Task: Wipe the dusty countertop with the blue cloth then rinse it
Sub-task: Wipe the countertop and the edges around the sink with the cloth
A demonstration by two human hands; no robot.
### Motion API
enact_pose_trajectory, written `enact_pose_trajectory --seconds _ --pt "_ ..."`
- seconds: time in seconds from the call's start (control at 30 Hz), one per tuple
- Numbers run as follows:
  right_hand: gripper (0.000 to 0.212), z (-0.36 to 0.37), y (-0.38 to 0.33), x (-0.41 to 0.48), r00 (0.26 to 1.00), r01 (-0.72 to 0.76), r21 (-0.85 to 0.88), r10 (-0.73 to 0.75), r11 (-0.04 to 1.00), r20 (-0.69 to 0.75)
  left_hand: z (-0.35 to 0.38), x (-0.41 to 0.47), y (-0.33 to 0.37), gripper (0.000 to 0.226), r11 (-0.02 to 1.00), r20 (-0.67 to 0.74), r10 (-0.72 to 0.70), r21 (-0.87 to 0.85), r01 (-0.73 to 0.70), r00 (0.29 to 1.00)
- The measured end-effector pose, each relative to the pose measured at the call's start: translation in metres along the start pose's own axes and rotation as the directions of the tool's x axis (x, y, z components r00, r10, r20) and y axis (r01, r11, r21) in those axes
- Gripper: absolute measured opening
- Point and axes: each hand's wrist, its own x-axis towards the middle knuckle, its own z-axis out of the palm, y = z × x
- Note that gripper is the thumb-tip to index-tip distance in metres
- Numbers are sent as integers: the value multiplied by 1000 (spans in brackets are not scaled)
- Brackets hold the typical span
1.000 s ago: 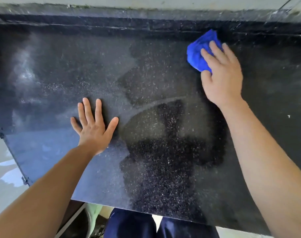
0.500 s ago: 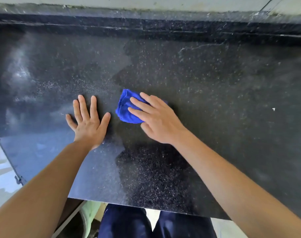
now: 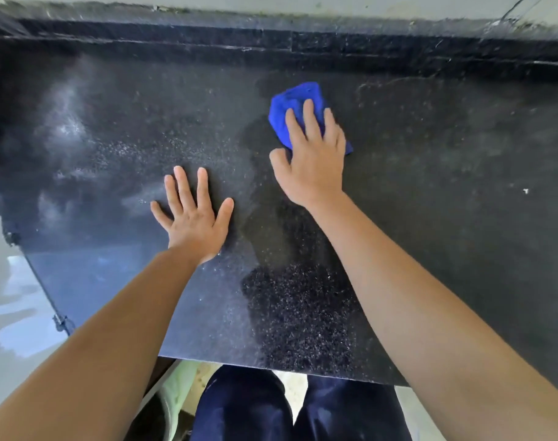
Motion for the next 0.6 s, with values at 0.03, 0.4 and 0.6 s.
enact_pose_trajectory --seconds 0.03,0.4,0.6 --pt "65 3 -6 -13 997 77 -15 -76 997 30 0 0 0 73 1000 -14 6 -15 -6 1000" --pt "64 -7 47 -14 999 39 -205 -36 978 20 -35 28 -81 67 968 -288 207 -81 -239 935" --pt "75 31 -106 56 974 -202 -59 194 978 -117 -55 73 -161 70 981 -340 176 -13 -192 924"
